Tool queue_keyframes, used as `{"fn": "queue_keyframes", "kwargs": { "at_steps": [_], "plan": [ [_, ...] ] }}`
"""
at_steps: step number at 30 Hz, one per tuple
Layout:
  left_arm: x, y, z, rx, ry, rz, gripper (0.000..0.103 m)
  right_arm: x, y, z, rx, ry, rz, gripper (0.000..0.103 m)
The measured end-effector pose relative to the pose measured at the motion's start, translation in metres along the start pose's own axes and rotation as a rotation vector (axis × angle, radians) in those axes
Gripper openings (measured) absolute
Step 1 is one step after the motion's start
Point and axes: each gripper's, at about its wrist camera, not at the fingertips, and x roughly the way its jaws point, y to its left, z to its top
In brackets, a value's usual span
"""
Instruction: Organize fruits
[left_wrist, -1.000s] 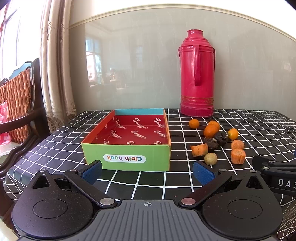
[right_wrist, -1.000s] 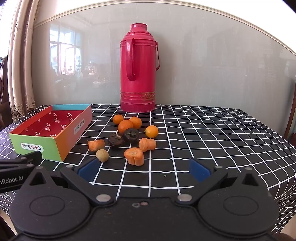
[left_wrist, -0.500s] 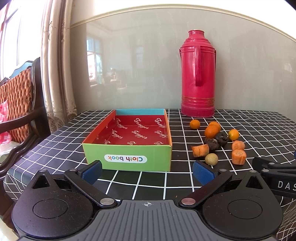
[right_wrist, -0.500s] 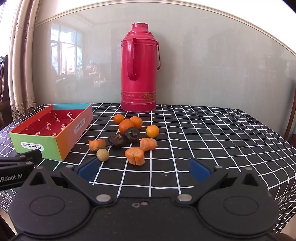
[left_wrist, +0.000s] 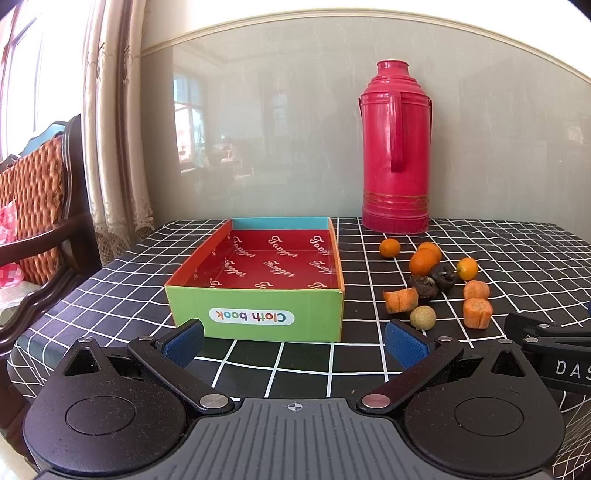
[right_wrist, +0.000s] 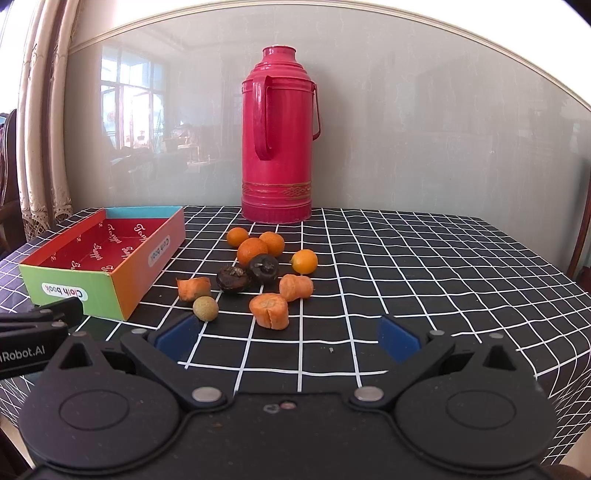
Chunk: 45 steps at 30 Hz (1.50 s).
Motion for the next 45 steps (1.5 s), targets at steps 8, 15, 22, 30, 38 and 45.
{"fn": "queue_keyframes", "kwargs": {
  "at_steps": [8, 15, 22, 30, 38, 45],
  "plan": [
    [0.000, 0.000, 0.000, 0.001, -0.002, 0.001, 0.103, 0.000, 0.000, 0.000, 0.000, 0.001, 0.000, 0.098],
    [-0.001, 0.001, 0.000, 0.001, -0.001, 0.001, 0.103, 0.000, 0.001, -0.001, 0.000, 0.003, 0.001, 0.098],
    [0.000, 0.000, 0.000, 0.002, 0.000, 0.001, 0.103, 0.001, 0.001, 0.000, 0.000, 0.007, -0.001, 0.097],
    [0.001, 0.000, -0.001, 0.007, 0.001, 0.000, 0.103, 0.001, 0.000, 0.000, 0.005, 0.007, -0.004, 0.098],
    [0.000, -0.006, -0.001, 0.027, -0.005, -0.003, 0.103, 0.000, -0.003, 0.000, 0.016, 0.003, -0.011, 0.097],
    [-0.003, -0.020, 0.000, 0.105, -0.040, -0.018, 0.103, -0.005, -0.019, 0.002, 0.061, -0.017, -0.044, 0.097]
  ]
}}
